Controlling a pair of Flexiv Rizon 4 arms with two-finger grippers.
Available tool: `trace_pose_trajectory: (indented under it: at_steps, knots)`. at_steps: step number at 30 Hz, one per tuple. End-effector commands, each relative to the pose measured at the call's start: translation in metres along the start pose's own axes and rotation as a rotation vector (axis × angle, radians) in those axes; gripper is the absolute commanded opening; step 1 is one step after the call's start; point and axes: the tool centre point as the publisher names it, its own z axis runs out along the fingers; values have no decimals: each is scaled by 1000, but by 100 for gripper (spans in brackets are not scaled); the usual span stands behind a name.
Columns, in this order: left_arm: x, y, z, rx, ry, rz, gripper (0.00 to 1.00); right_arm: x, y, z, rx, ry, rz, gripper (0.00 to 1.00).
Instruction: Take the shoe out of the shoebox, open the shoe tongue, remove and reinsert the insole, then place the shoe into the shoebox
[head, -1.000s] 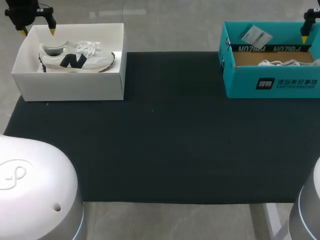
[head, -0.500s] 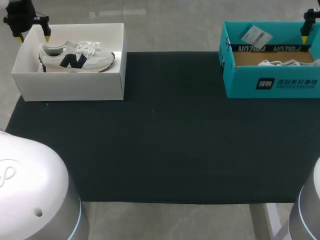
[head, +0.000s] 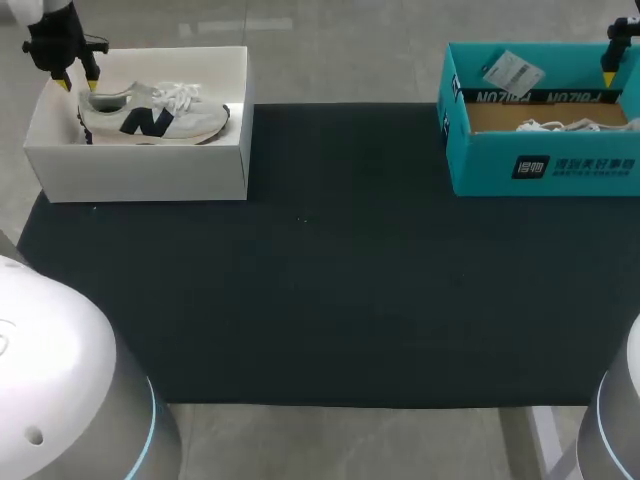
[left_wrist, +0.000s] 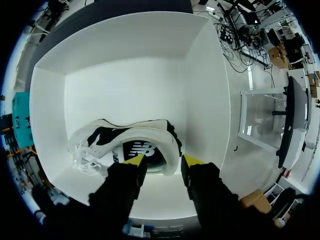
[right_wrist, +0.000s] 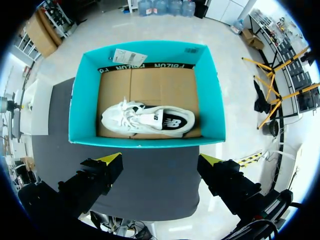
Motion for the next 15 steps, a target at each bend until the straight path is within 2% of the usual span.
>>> trace_pose_trajectory:
  at_steps: [1,3,7,15]
  knots:
    - [7,18,14,68,-10,5,37,0,0,0,-2,1,0,100]
    - [8,19,17,68,-14,18,37,0,0,0,-2,1,0,100]
    - [8,22,26,64,-28,48,44,0,0,0,-2,1,0,100]
    - [15,25,37,75,-31,64,41,0,0,0,-2,1,0,100]
